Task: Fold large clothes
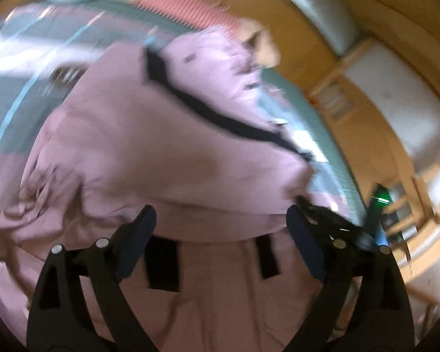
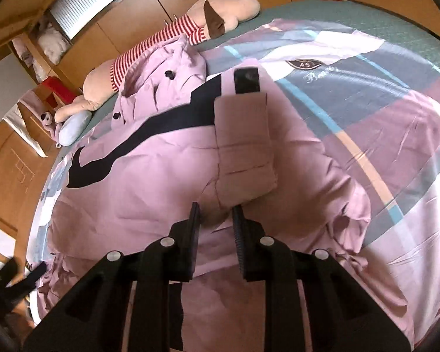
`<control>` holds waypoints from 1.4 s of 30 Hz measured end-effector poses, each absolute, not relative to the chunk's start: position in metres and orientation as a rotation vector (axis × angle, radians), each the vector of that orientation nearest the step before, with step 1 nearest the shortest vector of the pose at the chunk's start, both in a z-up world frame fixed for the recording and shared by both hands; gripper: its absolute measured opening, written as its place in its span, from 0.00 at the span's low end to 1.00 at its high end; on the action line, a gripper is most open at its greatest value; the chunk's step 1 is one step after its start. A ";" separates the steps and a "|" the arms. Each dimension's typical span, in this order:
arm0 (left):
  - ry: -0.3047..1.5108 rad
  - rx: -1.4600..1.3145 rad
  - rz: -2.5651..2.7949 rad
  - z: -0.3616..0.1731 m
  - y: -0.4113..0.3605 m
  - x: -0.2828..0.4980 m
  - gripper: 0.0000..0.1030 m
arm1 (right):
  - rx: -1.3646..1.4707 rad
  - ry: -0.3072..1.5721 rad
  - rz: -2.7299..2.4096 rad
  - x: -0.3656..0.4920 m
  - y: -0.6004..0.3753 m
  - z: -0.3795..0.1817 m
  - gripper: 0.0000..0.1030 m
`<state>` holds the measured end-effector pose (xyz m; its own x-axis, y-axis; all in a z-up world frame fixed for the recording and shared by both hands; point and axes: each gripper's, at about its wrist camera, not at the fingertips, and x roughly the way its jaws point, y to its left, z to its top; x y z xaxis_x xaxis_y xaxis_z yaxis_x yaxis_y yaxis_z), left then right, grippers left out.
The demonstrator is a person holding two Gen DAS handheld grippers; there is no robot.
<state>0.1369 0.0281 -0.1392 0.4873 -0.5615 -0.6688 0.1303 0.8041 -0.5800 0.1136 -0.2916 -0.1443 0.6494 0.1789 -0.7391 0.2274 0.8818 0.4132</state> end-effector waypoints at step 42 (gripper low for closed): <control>1.051 -0.849 -0.221 -0.185 0.109 0.169 0.19 | 0.478 0.878 0.252 0.115 -0.258 -0.133 0.36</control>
